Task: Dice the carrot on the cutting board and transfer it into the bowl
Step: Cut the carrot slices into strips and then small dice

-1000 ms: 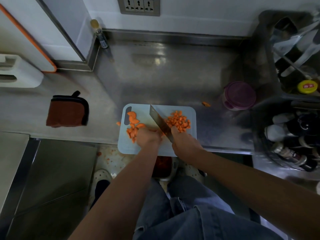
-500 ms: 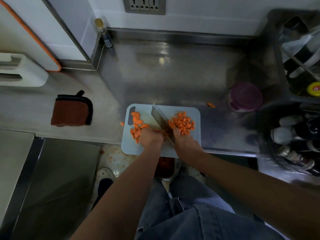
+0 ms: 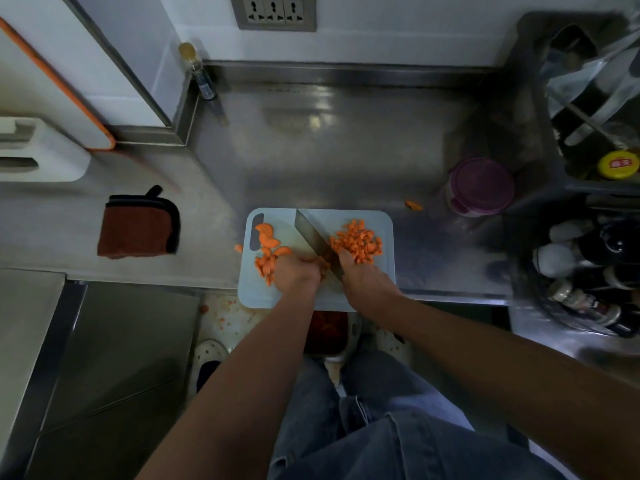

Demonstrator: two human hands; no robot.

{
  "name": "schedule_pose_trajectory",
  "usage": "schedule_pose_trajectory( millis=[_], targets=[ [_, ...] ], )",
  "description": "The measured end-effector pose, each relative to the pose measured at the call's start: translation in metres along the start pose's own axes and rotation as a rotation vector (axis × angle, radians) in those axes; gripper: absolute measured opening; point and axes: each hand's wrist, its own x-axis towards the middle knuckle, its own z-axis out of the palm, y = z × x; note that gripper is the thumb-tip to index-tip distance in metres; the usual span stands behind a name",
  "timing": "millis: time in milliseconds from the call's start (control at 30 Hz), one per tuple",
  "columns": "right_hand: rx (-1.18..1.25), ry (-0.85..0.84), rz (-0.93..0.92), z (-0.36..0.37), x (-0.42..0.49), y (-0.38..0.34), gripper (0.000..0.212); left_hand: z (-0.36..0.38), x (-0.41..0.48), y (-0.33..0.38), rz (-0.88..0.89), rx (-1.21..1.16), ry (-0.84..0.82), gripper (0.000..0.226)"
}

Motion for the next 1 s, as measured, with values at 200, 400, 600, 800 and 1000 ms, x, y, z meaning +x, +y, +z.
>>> schedule_pose_trajectory(
  millis=[200, 400, 600, 800, 1000],
  targets=[
    [0.215, 0.175, -0.055, -0.011, -0.003, 0.015, 0.027, -0.004, -0.004, 0.000, 0.182, 0.217, 0.021, 0.027],
    [0.300, 0.277, 0.015, -0.029, 0.003, 0.021, 0.035, -0.011, -0.007, 0.005, 0.735, 0.645, 0.107, 0.025],
    [0.341, 0.280, 0.035, -0.026, -0.003, 0.027, 0.020, -0.012, 0.002, 0.005, 1.030, 0.998, -0.008, 0.042],
    [0.317, 0.244, 0.039, -0.024, -0.007, 0.023, 0.043, -0.013, 0.001, 0.010, 1.059, 1.040, 0.031, 0.033],
    [0.323, 0.256, 0.039, -0.024, -0.007, 0.024, 0.038, -0.013, 0.003, 0.011, 0.986, 1.050, 0.004, 0.039]
  ],
)
